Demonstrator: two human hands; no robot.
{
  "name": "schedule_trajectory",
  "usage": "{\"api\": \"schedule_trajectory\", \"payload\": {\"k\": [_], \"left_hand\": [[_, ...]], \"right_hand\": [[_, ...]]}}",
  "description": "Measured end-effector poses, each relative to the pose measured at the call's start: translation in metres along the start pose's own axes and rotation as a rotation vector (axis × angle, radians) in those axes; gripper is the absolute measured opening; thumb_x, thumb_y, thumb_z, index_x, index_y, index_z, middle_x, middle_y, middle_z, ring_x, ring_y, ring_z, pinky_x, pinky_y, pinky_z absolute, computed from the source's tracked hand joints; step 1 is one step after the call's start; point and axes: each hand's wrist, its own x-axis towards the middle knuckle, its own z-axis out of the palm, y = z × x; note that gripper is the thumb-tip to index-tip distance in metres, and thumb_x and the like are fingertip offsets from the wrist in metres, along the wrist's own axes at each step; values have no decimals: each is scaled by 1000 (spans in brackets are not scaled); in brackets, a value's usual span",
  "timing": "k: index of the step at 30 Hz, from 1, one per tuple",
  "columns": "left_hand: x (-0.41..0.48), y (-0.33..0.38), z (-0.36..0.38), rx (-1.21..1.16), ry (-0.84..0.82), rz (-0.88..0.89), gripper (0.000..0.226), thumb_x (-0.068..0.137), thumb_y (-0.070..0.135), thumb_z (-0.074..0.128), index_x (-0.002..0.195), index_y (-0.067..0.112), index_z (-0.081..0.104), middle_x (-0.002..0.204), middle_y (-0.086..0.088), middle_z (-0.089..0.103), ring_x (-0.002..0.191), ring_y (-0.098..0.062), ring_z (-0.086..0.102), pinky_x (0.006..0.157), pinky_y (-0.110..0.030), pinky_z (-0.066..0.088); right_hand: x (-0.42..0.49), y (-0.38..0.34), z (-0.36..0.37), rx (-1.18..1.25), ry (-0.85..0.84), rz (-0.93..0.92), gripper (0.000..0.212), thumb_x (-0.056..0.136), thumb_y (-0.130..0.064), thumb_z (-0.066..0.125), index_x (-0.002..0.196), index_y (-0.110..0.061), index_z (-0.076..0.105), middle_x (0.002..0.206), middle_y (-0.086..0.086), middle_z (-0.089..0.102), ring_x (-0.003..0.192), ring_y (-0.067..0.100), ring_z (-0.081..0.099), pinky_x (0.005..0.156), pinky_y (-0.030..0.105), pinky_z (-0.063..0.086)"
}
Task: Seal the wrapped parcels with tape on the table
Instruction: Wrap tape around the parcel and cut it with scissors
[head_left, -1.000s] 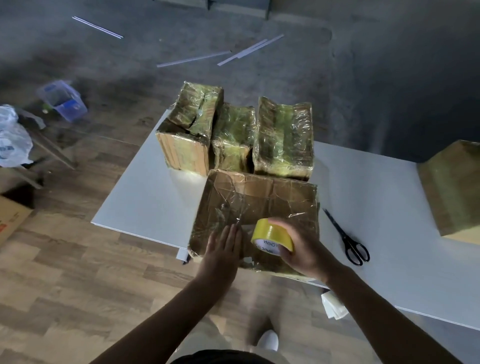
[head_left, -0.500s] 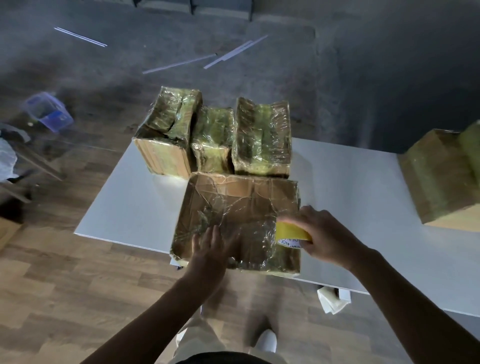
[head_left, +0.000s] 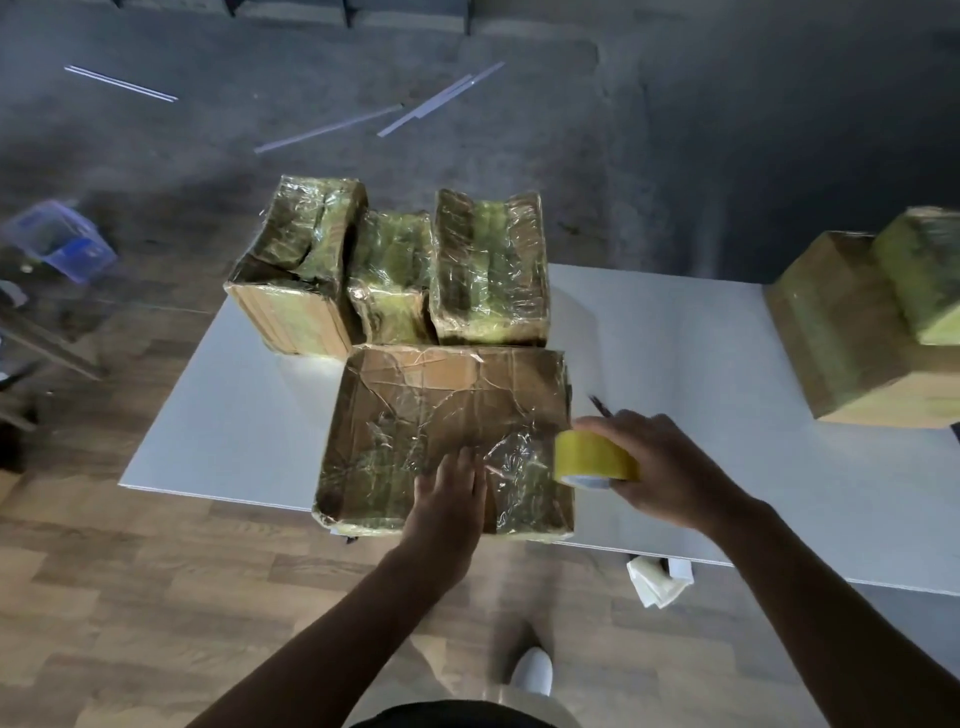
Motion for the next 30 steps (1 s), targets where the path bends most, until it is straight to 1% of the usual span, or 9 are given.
{"api": "schedule_trajectory", "payload": {"k": [4,9,12,15,18,20,23,26,30], "left_hand": [[0,3,-4,-13,17,-12,89,83,12,61,153,6,4,151,-23,24,134,-38,33,103,-50,38],[14,19,-24,74,-68,-11,73,100,14,41,152,13,-10,148,-35,19,132,-47,33,95,-52,46],[18,37,-24,198,-173,-43,66,105,19,29,147,3,-18,145,-46,11,133,-60,25,103,-59,37],[20,46,-20,242,-168,-96,68,103,23,33,148,-5,-9,145,-45,16,134,-57,24,107,-60,30],[20,48,-12,207,-85,-23,54,100,11,36,146,-11,17,145,-34,22,129,-45,32,94,-50,43],[19,50,-9,149,-67,-32,56,101,6,30,146,-13,2,145,-38,23,129,-46,35,90,-47,48],[14,57,-7,81,-96,-77,64,103,4,29,137,-10,-23,145,-46,10,135,-55,24,100,-56,40],[11,59,-19,2,-120,-80,65,102,8,31,146,-4,-15,151,-39,1,138,-56,17,106,-60,32],[15,69,-23,51,-71,-62,61,102,20,36,148,-8,7,151,-36,10,127,-60,31,104,-62,33]], "right_hand": [[-23,22,-9,-120,-154,89,60,80,-17,70,132,-42,51,106,-3,54,83,22,46,77,28,34],[-18,24,8,-189,-140,110,51,76,-15,75,123,-31,63,97,6,59,74,29,53,80,35,42],[-16,26,20,-203,-125,102,53,61,-19,87,110,-29,69,82,4,58,64,25,58,67,38,46],[-9,28,37,-218,-86,71,56,52,-16,88,103,-30,69,75,0,54,56,21,56,58,41,48],[-2,26,44,-235,-113,80,60,51,-16,90,103,-33,67,75,1,54,56,25,56,60,39,49],[-1,22,43,-250,-96,63,61,46,-17,92,101,-31,69,73,1,55,53,24,55,56,37,49],[-2,15,41,-259,-34,68,61,37,-21,95,94,-30,73,68,-1,55,49,18,54,48,33,48],[-5,18,51,-225,-19,64,63,42,-20,94,100,-28,70,69,-1,54,54,18,56,52,35,49],[-7,19,56,-187,6,87,62,45,-15,91,102,-23,70,71,3,56,57,21,58,52,37,49]]}}
